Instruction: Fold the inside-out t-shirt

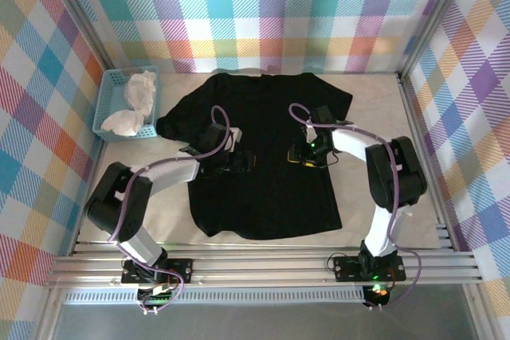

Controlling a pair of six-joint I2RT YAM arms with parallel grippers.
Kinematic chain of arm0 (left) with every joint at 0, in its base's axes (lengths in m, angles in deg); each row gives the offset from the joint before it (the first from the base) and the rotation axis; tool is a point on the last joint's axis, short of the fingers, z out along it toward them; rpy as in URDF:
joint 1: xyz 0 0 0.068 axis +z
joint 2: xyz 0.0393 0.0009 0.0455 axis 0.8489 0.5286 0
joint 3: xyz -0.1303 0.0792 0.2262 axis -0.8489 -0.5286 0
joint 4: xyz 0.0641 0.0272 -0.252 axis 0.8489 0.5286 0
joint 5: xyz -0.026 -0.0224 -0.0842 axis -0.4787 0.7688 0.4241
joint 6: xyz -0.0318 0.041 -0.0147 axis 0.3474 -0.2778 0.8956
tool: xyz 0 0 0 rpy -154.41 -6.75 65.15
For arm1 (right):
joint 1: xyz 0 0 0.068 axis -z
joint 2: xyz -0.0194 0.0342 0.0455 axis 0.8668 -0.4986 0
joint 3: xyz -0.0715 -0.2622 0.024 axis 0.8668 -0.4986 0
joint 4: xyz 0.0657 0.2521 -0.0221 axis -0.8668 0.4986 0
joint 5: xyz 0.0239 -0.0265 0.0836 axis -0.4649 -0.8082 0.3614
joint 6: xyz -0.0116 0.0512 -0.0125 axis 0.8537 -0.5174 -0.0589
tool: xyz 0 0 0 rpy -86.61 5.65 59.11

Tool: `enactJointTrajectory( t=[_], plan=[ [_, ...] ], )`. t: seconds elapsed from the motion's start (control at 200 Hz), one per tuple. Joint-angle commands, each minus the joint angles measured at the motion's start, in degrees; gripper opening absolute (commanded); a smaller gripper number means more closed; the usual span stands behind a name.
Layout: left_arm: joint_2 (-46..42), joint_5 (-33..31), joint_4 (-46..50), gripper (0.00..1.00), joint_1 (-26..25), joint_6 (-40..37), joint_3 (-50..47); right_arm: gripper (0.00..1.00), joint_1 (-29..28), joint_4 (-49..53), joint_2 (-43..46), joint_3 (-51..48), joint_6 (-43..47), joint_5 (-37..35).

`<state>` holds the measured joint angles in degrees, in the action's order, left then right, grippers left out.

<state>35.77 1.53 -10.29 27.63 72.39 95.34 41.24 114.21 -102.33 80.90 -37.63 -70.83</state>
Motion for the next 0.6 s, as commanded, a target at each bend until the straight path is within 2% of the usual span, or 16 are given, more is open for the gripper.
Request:
enactJointTrajectory(
  t=[0.0, 0.105, 0.47, 0.535, 0.595],
  plan=[
    [5.14, 0.41, 1.9, 0.78, 0.44, -1.92, 5.84, 0.51, 1.23, 1.12, -4.69, 5.92, -0.78, -1.03],
    [12.36, -2.1, 4.52, 0.78, 1.36, -1.8, 12.32, 0.51, 2.68, 2.82, -8.75, 10.42, -1.0, -2.06],
    [33.3, 1.02, 17.41, 0.78, 6.73, -2.19, 42.25, 0.5, 8.15, 6.21, -22.28, 30.77, -2.41, 3.04],
    [35.49, 2.43, 20.81, 0.78, 7.59, -3.22, 48.46, 0.5, 8.73, 6.89, -23.18, 34.09, -1.62, 4.8],
    [34.22, 2.55, 21.19, 0.78, 7.54, -4.19, 49.48, 0.52, 9.0, 7.04, -21.56, 34.08, -0.44, 5.63]
  ],
)
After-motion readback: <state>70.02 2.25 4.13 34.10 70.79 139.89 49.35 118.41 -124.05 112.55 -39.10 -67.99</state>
